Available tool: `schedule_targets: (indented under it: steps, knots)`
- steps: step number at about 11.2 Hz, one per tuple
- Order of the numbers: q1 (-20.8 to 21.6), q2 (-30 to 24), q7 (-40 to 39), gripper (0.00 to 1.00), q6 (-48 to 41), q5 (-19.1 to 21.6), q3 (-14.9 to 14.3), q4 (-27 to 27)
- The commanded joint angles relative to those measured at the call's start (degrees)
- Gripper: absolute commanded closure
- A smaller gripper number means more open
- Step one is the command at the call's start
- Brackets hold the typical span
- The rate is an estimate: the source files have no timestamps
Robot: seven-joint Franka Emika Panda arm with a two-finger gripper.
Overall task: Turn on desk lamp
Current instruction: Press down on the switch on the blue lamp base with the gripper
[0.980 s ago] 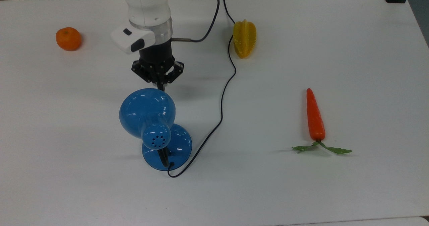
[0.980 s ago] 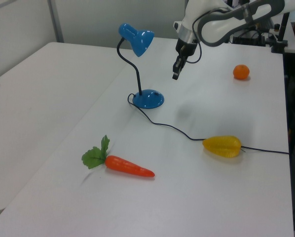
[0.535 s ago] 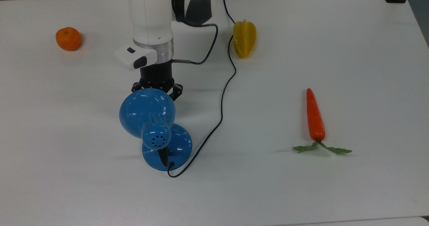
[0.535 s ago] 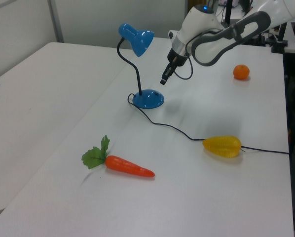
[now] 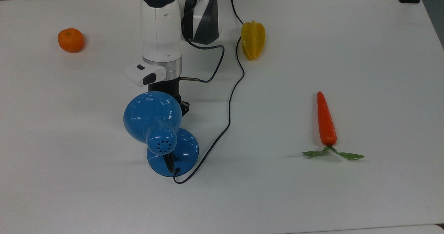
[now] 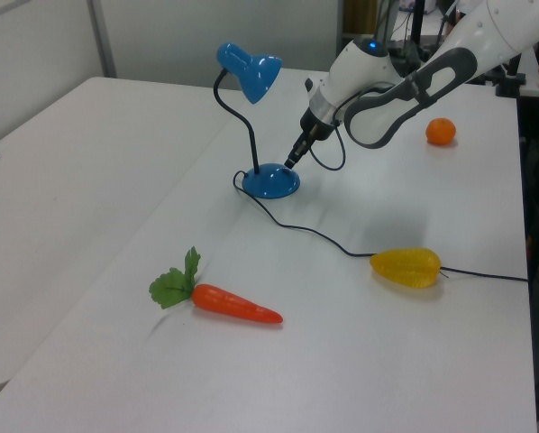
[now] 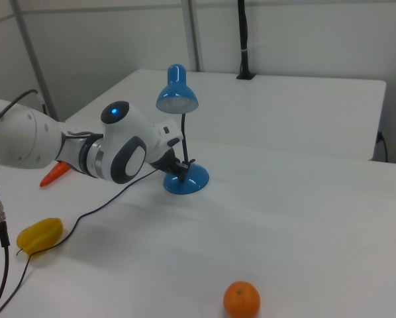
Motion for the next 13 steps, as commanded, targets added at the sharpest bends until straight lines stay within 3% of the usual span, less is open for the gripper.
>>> schedule_targets:
  steps: [1,13]
  knots:
    - [0.16,2.04,-1.03,1.0,3.67,-0.04,-0.31,1.31]
    - [0.16,3.71,-1.12,1.0,4.64,-0.66,-0.13,2.54]
